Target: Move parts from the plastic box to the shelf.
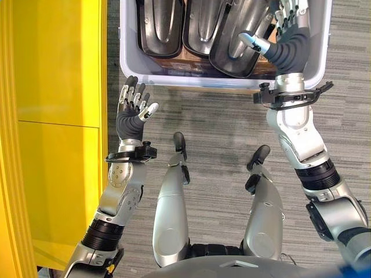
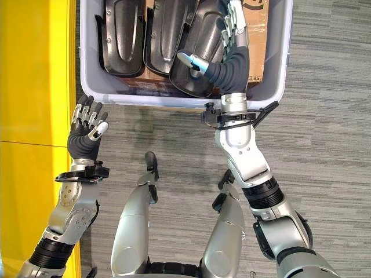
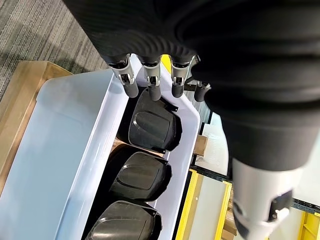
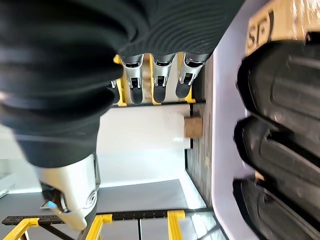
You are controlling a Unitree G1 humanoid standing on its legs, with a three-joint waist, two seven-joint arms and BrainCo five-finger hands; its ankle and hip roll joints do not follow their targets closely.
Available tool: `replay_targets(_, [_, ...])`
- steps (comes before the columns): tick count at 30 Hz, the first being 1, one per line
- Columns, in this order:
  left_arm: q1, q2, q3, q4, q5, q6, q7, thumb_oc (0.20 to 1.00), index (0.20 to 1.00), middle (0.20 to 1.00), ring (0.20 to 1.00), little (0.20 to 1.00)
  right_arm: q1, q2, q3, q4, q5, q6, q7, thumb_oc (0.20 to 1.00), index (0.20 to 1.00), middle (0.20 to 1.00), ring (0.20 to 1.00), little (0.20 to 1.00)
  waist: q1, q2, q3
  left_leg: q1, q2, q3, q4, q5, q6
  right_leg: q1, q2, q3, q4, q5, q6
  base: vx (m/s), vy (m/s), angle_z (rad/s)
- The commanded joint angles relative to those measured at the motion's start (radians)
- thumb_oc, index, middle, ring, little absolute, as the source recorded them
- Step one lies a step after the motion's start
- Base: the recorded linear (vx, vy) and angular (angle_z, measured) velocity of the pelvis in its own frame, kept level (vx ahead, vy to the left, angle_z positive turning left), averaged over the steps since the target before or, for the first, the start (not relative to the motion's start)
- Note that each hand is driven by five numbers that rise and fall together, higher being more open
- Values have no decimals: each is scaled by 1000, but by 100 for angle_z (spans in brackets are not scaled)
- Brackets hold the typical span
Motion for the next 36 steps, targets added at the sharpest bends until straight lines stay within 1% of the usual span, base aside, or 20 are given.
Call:
replay_targets(1, [46, 38, -14, -173, 37, -52, 21, 1000, 1000, 1000, 1000, 1000, -71, 29, -78, -45, -93, -34, -87, 1000, 1000, 1000, 1000, 1000, 8, 7, -17, 101, 58, 3, -20, -54, -75, -49, -95, 127, 77, -12, 88, 0, 0, 0])
replay_targets(2, [41, 39, -19, -176, 44, -57, 29, 1000, 1000, 1000, 1000, 1000, -82, 30, -91, -32, -151, -16, -129, 1000, 1000, 1000, 1000, 1000, 7, 9, -17, 97, 59, 3, -18, -55, -74, -55, -94, 131, 80, -14, 87, 0, 0, 0])
replay_targets(3, [40, 39, -20, -176, 44, -57, 29, 1000, 1000, 1000, 1000, 1000, -82, 30, -91, -33, -152, -15, -130, 1000, 1000, 1000, 1000, 1000, 7, 9, -17, 96, 59, 3, -18, -55, -74, -56, -94, 131, 81, -14, 87, 0, 0, 0])
replay_targets(5, [35, 39, -31, -178, 53, -61, 37, 1000, 1000, 1000, 1000, 1000, -86, 37, -110, -25, -193, -3, -173, 1000, 1000, 1000, 1000, 1000, 5, 11, -17, 88, 59, 1, -15, -55, -73, -63, -94, 134, 83, -16, 86, 0, 0, 0])
replay_targets(8, [33, 41, -33, -181, 63, -63, 44, 1000, 1000, 1000, 1000, 1000, -89, 45, -122, -13, -218, 7, -203, 1000, 1000, 1000, 1000, 1000, 5, 11, -17, 84, 57, 1, -17, -55, -73, -68, -92, 134, 83, -16, 86, 0, 0, 0])
replay_targets(11, [23, 44, -42, -186, 76, -70, 55, 1000, 1000, 1000, 1000, 1000, -111, 48, -143, 32, -270, 37, -255, 1000, 1000, 1000, 1000, 1000, 5, 14, -17, 71, 57, 0, -15, -54, -72, -78, -92, 137, 83, -16, 87, 0, 0, 0])
replay_targets(12, [22, 44, -42, -186, 76, -70, 55, 1000, 1000, 1000, 1000, 1000, -112, 48, -142, 33, -271, 37, -256, 1000, 1000, 1000, 1000, 1000, 5, 14, -17, 70, 58, 0, -14, -54, -72, -79, -91, 137, 83, -16, 87, 0, 0, 0])
replay_targets(17, [4, 44, -58, -183, 84, -81, 60, 1000, 1000, 1000, 1000, 1000, -167, 44, -148, 151, -330, 96, -309, 1000, 1000, 1000, 1000, 1000, 12, 23, -17, 57, 56, 0, -10, -55, -70, -94, -92, 136, 91, -17, 86, 0, 0, 0])
replay_targets(21, [-10, 42, -73, -175, 88, -87, 63, 1000, 1000, 1000, 1000, 1000, -193, 47, -139, 209, -346, 110, -312, 1000, 1000, 1000, 1000, 1000, 15, 28, -17, 42, 53, -3, -6, -55, -69, -104, -93, 137, 93, -17, 85, 0, 0, 0])
replay_targets(36, [-3, 39, -91, -158, 81, -98, 59, 1000, 1000, 1000, 1000, 1000, -186, 83, -114, 452, -225, 99, -297, 1000, 1000, 1000, 1000, 1000, 24, 37, -17, 7, 53, -12, 11, -59, -67, -126, -92, 133, 105, -21, 80, 0, 0, 0])
